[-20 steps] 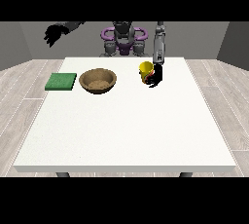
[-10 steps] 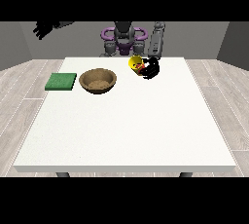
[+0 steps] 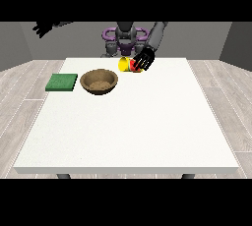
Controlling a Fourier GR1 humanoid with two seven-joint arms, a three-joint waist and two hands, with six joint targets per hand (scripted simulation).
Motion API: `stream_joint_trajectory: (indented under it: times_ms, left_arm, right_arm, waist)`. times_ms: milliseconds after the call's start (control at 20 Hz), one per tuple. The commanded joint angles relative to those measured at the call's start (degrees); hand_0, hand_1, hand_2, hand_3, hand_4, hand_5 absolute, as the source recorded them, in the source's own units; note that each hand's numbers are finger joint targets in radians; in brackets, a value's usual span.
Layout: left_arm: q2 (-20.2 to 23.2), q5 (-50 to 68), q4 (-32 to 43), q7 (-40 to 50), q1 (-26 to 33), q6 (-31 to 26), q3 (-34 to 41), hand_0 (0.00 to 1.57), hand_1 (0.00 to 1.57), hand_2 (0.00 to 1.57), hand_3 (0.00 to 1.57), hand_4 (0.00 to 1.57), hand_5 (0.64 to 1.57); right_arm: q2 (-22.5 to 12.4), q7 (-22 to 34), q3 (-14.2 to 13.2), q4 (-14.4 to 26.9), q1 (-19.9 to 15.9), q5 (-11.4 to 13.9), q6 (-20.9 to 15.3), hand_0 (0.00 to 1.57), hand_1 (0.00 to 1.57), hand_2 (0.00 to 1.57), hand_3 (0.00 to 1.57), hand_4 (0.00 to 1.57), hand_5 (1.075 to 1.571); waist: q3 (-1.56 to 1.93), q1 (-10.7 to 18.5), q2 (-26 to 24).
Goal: Pick the cup and pour the ball into the bowl, then pick the bowl and place it on the pad
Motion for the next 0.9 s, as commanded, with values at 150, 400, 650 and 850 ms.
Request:
stream_joint_trajectory:
  times_ms: [150, 400, 650, 850]
  left_arm:
    - [-2.5, -14.0, 4.0, 18.6, -10.3, -2.0, -6.9, 1.35, 1.35, 1.57, 1.57, 1.44, 1.54]
    - [-5.2, -21.7, 4.2, 31.5, -14.5, -7.5, -15.4, 1.33, 1.33, 1.57, 1.57, 1.47, 1.535]
    - [-5.3, -32.0, 7.9, 39.7, -19.0, -12.2, -22.5, 1.46, 1.46, 1.57, 1.57, 1.26, 1.557]
    - [-5.3, -36.3, 6.5, 45.2, -24.1, -21.1, -27.5, 1.4, 1.4, 1.57, 1.57, 1.04, 1.571]
  right_arm:
    - [-2.3, -3.8, -2.7, 6.7, -0.7, -1.1, 3.6, 0.0, 0.0, 0.0, 0.0, 0.69, 1.56]
    - [-2.5, -5.2, -2.0, 11.5, -1.0, -0.3, 5.9, 0.0, 0.0, 0.0, 0.12, 0.7, 1.561]
    - [-2.4, -2.7, -1.1, 11.8, -3.2, 0.1, 4.2, 0.0, 0.0, 0.0, 0.18, 0.69, 1.556]
    - [-0.3, -6.5, 0.6, 14.0, -3.9, 2.4, 4.3, 0.0, 0.0, 0.0, 0.26, 0.69, 1.554]
  waist:
    - [-0.31, 1.7, 0.2]
    - [-0.28, 0.6, -1.9]
    - [-0.28, 0.6, -3.4]
    - [-0.25, -0.7, -1.7]
